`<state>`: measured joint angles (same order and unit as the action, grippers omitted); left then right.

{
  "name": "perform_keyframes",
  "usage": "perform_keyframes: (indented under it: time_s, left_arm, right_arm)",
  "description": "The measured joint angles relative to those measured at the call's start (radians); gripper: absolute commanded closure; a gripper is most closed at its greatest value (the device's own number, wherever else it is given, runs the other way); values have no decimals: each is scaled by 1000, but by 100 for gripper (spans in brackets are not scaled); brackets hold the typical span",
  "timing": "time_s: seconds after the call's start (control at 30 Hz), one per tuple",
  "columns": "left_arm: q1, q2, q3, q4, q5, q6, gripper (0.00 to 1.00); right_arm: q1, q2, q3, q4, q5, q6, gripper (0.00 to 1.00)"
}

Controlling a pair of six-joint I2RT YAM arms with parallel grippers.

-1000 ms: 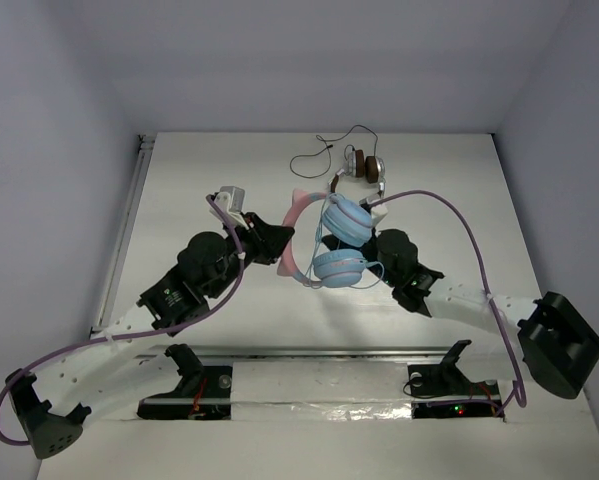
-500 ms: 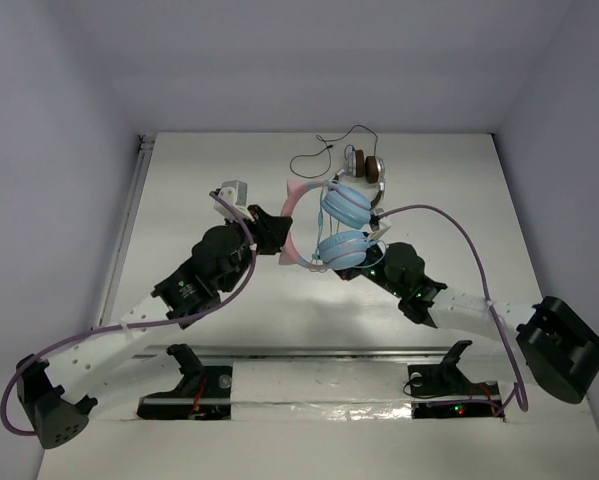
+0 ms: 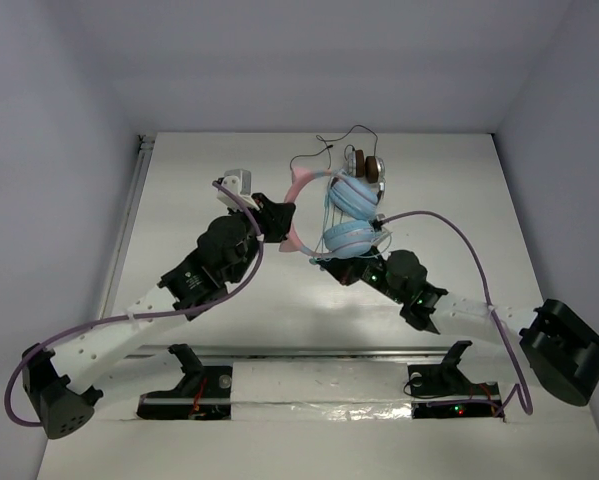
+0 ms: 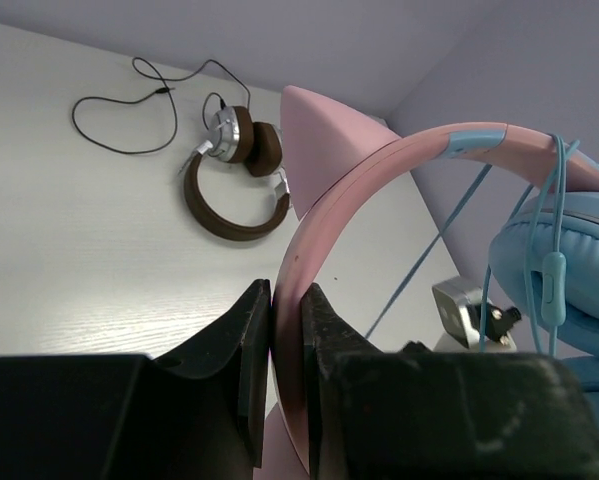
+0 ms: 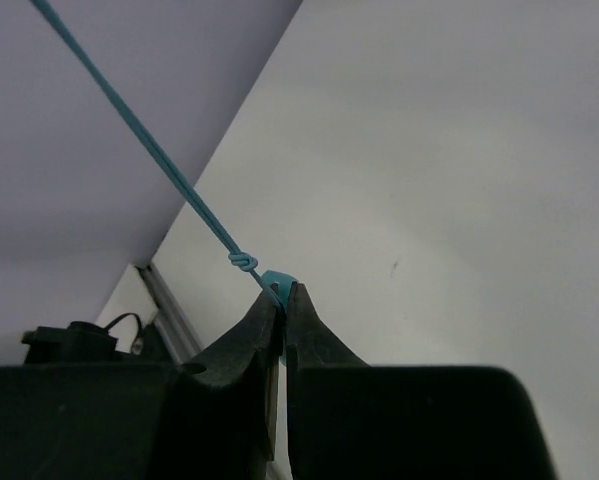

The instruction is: Wrap the headphones

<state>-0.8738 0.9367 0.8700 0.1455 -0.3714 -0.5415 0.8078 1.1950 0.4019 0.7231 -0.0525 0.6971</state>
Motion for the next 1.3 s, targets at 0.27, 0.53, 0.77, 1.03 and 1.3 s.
perform_keyframes:
  time_s: [0.27,0.53,0.77,1.03,1.3]
  left_arm:
    - [-2,24,-111,163,-139,3,100]
    - [-1,21,-248,253,-251,-30,100]
    - [-2,21,-308,303,-257,-77,100]
    - [-35,61,-355,333,-298,-103,100]
    - [-99,130,-380,336,-410,-130,100]
  right_arm:
    - [26,-92,-72,99,-80,213,100]
    - [27,-115,-89,122,-177,410,100]
    - [32,22,-87,296,-271,559,100]
    - [32,199,-87,513,-292,753,100]
    - [32,271,-92,528,-212,900,96]
